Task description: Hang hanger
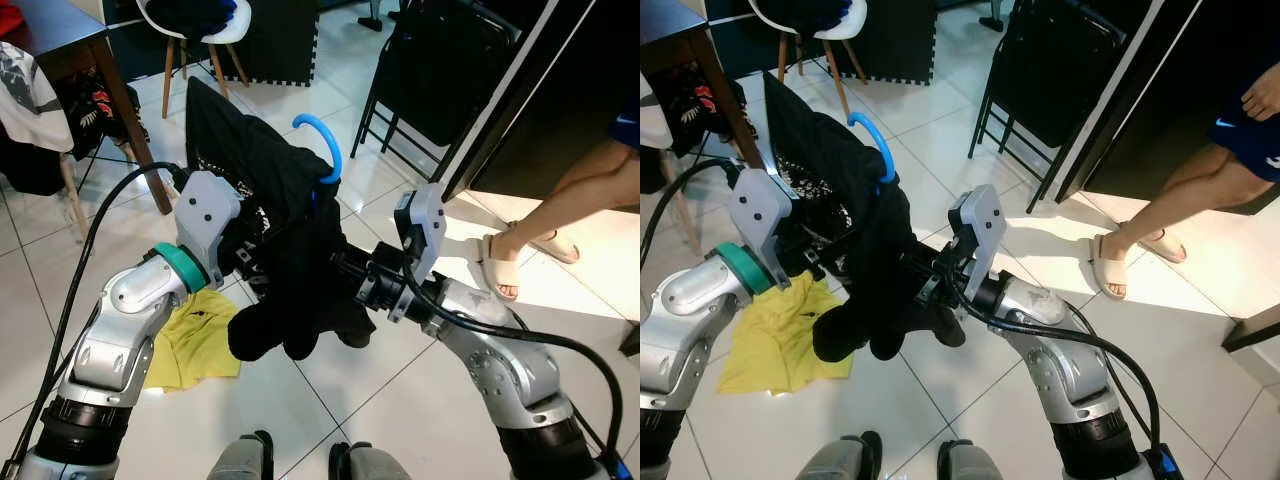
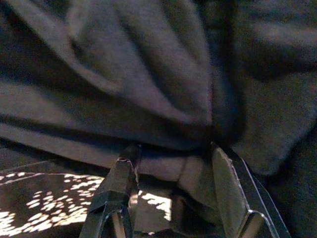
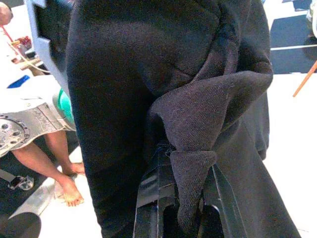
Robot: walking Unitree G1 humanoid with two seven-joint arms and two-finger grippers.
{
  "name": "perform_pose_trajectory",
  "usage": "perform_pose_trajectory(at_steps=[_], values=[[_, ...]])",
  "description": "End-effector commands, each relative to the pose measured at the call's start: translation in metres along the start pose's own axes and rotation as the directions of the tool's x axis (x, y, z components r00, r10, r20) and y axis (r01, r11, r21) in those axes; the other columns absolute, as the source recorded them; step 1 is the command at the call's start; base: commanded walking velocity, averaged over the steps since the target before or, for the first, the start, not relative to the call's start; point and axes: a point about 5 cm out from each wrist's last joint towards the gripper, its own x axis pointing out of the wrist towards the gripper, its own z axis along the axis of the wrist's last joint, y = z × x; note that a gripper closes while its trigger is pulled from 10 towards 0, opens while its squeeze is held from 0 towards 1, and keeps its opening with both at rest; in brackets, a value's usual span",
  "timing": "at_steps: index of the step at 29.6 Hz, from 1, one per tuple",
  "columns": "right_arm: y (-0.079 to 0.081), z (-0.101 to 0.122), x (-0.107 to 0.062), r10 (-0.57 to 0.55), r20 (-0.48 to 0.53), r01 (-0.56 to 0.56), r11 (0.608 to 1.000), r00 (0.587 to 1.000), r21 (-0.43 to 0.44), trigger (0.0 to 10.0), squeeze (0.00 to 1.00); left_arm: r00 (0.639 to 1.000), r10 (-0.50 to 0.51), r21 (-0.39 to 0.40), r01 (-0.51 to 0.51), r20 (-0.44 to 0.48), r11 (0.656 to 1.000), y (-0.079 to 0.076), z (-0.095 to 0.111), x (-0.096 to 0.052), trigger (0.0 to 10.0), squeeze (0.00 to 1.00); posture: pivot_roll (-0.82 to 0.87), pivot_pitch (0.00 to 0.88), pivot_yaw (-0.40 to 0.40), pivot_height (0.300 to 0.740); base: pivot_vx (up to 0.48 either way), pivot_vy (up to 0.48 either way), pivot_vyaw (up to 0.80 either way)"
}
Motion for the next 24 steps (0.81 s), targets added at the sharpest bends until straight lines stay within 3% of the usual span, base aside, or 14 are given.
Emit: perform_pose_trajectory(at_steps=[1, 2, 4, 5, 6, 8, 17, 24], values=[[0.007, 0.009, 0.002, 0.043, 0.05, -0.042, 0.999, 0.998, -0.017, 10.0, 0.0, 1.0, -0.005, -0.028, 0.005, -0.016, 1.0, -0.005, -0.006, 0.003, 10.0, 0.0, 0.02, 0.057, 0.002, 0.74, 0.0, 0.0, 0.0], [0.006, 0.008, 0.003, 0.034, 0.044, -0.033, 0.999, 0.998, -0.022, 10.0, 0.0, 0.997, -0.074, -0.082, 0.074, 0.001, 0.994, -0.014, -0.004, 0.003, 10.0, 0.0, 0.02, 0.059, 0.003, 0.74, 0.0, 0.0, 0.0], [0.006, 0.008, 0.003, 0.034, 0.044, -0.033, 0.999, 0.998, -0.022, 10.0, 0.0, 0.997, -0.074, -0.082, 0.074, 0.001, 0.994, -0.014, -0.004, 0.003, 10.0, 0.0, 0.02, 0.059, 0.003, 0.74, 0.0, 0.0, 0.0], [-0.002, 0.003, 0.004, -0.026, 0.024, 0.028, 0.998, 0.999, -0.048, 10.0, 0.0, 0.972, -0.229, -0.163, 0.235, 0.055, 0.958, -0.033, 0.008, -0.003, 10.0, 0.0, 0.02, 0.061, 0.008, 0.74, 0.0, 0.0, 0.0], [-0.005, 0.001, 0.004, -0.048, 0.018, 0.049, 0.997, 0.999, -0.057, 10.0, 0.0, 0.96, -0.271, -0.176, 0.28, 0.07, 0.944, -0.038, 0.012, -0.006, 10.0, 0.0, 0.02, 0.061, 0.008, 0.74, 0.0, 0.0, 0.0], [-0.008, -0.001, 0.004, -0.067, 0.016, 0.068, 0.996, 0.998, -0.06, 10.0, 0.0, 0.956, -0.282, -0.171, 0.291, 0.076, 0.941, -0.038, 0.015, -0.01, 10.0, 0.0, 0.02, 0.067, 0.01, 0.74, 0.0, 0.0, 0.0], [-0.012, -0.003, 0.005, -0.099, 0.022, 0.1, 0.993, 0.995, -0.058, 10.0, 0.0, 0.965, -0.256, -0.133, 0.262, 0.063, 0.956, -0.032, 0.022, -0.025, 10.0, 0.0, 0.04, 0.077, 0.013, 0.74, 0.0, 0.0, 0.0], [-0.008, 0.0, 0.008, -0.063, 0.039, 0.065, 0.997, 0.997, -0.048, 10.0, 0.0, 0.996, -0.09, -0.119, 0.092, 0.025, 0.989, -0.021, 0.013, -0.018, 10.0, 0.0, 0.04, 0.081, 0.008, 0.74, 0.0, 0.0, 0.0]])
